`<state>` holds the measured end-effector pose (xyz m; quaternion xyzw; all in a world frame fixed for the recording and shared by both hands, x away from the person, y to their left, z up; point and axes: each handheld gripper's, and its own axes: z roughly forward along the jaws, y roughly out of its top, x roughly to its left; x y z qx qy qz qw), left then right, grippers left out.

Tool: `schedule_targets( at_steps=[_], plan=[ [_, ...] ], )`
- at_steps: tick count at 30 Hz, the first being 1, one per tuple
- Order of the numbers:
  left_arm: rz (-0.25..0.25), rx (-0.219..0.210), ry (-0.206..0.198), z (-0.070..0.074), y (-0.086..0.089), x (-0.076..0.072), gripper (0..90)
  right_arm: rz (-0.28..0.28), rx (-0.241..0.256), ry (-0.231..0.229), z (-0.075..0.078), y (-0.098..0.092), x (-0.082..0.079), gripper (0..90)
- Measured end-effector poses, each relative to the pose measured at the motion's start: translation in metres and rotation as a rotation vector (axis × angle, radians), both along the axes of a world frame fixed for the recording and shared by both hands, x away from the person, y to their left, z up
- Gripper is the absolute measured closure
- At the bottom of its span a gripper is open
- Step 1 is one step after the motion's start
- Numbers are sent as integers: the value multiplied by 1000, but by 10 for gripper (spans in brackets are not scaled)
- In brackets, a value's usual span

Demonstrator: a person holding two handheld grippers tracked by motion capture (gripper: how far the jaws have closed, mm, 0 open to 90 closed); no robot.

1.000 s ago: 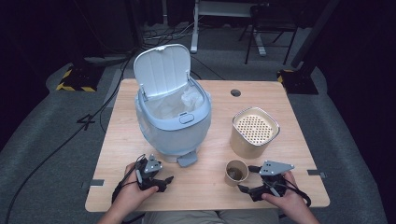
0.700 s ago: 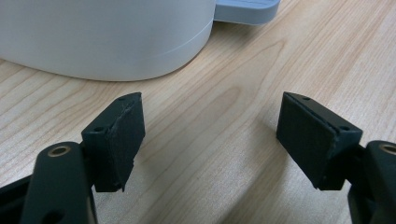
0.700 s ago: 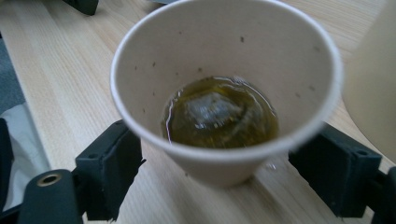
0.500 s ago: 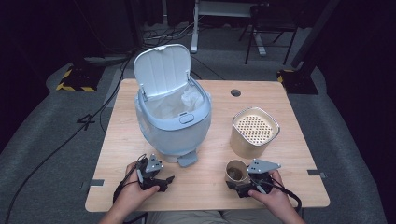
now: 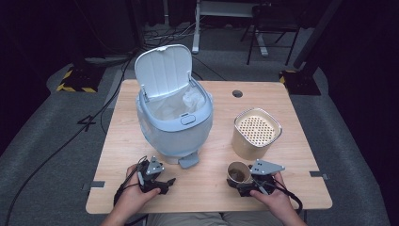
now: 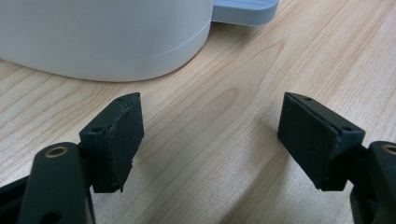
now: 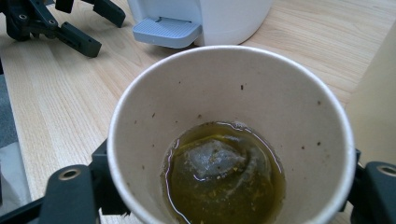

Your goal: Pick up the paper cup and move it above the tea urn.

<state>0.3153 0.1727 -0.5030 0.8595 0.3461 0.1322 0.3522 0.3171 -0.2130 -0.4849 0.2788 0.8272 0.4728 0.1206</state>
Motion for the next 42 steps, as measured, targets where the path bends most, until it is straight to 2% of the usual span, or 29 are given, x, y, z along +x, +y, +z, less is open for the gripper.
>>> schedule_targets(
  at_steps=[7,11,13,16,18,20,21,23,25,27,30,31,33,35,42],
  plan=[
    [3,-7,6,0,0,0,232,20,35,-33,14,-7,-3,270],
    [3,-7,6,0,0,0,231,32,38,-43,23,-11,-3,271],
    [2,-6,5,0,0,0,231,52,42,-41,35,-16,0,272],
    [3,-7,5,0,0,0,230,64,46,-34,43,-19,2,274],
    [3,-6,6,0,0,0,230,81,29,-30,53,-23,5,275],
    [3,-6,7,0,0,0,230,86,20,-32,56,-24,7,275],
    [5,-4,5,0,0,0,230,98,12,-26,64,-26,9,275],
    [1,-9,5,0,0,0,230,104,14,-24,67,-26,10,276],
    [3,-6,6,0,0,0,230,122,20,-22,80,-28,13,277],
    [4,-6,6,0,0,0,230,127,23,-21,83,-28,14,277],
    [3,-7,7,0,0,0,230,148,32,-13,98,-30,20,277],
    [4,-6,6,0,0,0,230,164,34,-7,108,-31,25,277],
    [5,-3,5,0,0,0,230,166,31,-7,111,-32,27,277],
    [3,-6,6,0,0,0,230,164,3,-22,122,-34,33,277],
    [4,-6,7,0,-1,2,219,147,-1,-34,140,-41,45,277]
  ],
)
